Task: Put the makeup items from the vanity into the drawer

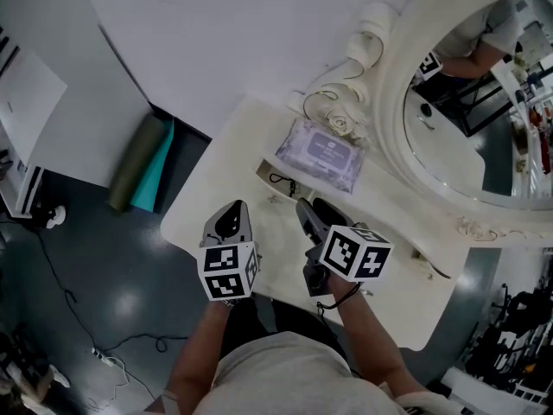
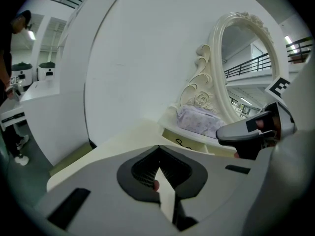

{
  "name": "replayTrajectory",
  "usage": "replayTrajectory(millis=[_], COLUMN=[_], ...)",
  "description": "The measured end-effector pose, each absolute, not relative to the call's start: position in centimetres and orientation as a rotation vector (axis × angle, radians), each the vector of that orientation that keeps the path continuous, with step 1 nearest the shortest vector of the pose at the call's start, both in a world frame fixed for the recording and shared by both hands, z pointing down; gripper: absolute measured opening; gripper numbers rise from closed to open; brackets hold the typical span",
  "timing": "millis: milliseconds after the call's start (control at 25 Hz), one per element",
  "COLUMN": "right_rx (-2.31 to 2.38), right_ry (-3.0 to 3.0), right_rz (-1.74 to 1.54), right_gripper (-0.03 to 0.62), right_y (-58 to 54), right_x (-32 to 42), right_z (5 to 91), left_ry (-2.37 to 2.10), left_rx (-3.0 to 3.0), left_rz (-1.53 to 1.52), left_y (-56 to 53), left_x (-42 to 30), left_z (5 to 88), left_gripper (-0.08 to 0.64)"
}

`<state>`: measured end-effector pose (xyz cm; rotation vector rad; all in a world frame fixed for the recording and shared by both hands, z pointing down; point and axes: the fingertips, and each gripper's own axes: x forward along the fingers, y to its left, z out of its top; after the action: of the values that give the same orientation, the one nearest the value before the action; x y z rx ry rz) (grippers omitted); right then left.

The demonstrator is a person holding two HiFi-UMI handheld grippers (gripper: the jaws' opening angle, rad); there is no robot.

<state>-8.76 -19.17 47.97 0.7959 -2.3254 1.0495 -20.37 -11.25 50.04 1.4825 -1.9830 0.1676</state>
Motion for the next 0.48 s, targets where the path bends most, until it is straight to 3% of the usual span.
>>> replayTrajectory(millis=[480], right_rx=[0.837], right_ry=[-2.366], right_rz=[1.007], right_gripper=[0.173], right_y=[-17.3], right_x=[-6.3], right_z=[46.5], left_ry=[-1.980], left_rx=[1.533], left_rz=[0.158], left_y=[-9.8], left_x=[-18.0], left_z=[48.9], left_gripper=[0.005])
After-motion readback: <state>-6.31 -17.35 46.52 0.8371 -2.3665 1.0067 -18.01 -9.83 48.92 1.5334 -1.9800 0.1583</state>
